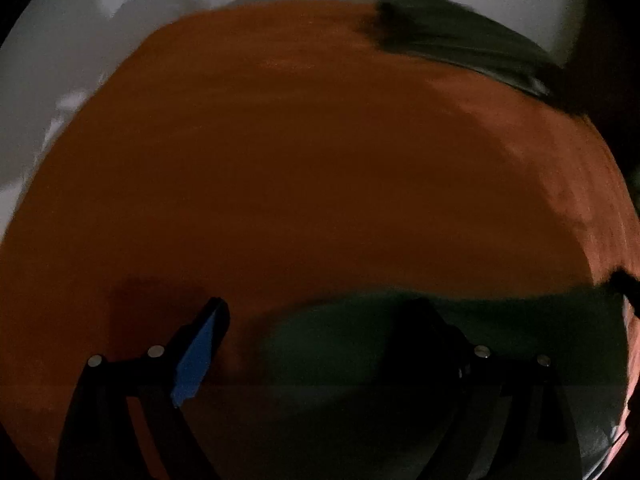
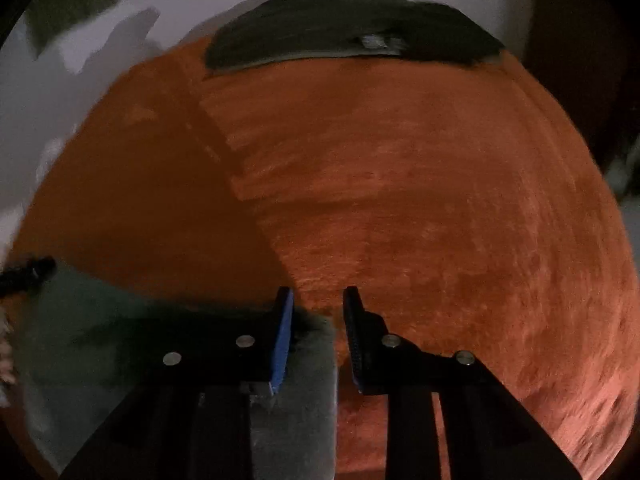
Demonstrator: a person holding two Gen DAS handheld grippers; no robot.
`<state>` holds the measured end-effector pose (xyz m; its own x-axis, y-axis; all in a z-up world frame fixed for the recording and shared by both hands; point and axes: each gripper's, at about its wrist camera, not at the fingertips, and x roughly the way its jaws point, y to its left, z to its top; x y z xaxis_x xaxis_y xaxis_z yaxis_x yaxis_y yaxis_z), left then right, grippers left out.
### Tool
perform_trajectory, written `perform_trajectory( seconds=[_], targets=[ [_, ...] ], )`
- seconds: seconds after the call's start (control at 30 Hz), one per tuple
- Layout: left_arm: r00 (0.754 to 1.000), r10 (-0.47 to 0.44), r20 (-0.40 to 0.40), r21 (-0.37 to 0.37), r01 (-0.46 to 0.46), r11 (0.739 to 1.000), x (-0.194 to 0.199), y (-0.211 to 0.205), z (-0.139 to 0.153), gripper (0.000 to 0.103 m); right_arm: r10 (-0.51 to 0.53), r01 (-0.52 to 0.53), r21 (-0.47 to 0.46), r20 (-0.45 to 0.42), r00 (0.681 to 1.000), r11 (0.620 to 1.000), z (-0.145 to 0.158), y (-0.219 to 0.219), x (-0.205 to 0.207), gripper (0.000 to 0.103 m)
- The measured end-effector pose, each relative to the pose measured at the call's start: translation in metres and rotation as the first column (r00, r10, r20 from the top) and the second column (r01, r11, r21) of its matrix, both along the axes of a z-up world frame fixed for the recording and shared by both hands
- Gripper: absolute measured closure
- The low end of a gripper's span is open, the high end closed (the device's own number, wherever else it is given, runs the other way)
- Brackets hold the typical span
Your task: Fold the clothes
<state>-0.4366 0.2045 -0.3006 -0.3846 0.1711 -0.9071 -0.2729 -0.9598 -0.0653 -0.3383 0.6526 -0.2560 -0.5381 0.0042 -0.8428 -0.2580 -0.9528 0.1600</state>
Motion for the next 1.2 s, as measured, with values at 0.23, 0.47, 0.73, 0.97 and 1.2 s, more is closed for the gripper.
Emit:
perform_trajectory(
  seconds=[0.23,0.47,0.73,0.97,1.2],
  targets=[
    [0.988,-0.155,-0.017,0.105,0.156,0.982,0.097,0.009,0.04,0.011,0.232,-0.25,-0.161,-0.124,0.965,0.955,0.034,-0.093,0.047,0.073],
    [0.96,-0.278,0.027,-0.045,0.278,0.959,0.172,-0.009,-0.001,0.011,0.397,-0.404,-0.089,-0.084,0.914,0.911,0.015,-0.135,0.097,0.074],
    [0.995,-0.091,0.048,-0.058,0.094,0.994,0.165,-0.124,0.018,0.011,0.108,-0.108,-0.02,-0.01,0.994,0.994,0.013,-0.042,0.137,0.067],
    [0.959,-0.279,0.052,0.002,0.28,0.96,0.213,-0.088,0.011,0.011,0.441,-0.44,0.028,-0.091,0.893,0.897,0.029,-0.13,0.147,0.06],
    [0.973,-0.226,0.046,-0.191,0.231,0.954,0.217,-0.087,-0.03,0.011,0.395,-0.411,0.191,0.117,0.911,0.891,-0.008,-0.142,0.145,0.06]
  ],
)
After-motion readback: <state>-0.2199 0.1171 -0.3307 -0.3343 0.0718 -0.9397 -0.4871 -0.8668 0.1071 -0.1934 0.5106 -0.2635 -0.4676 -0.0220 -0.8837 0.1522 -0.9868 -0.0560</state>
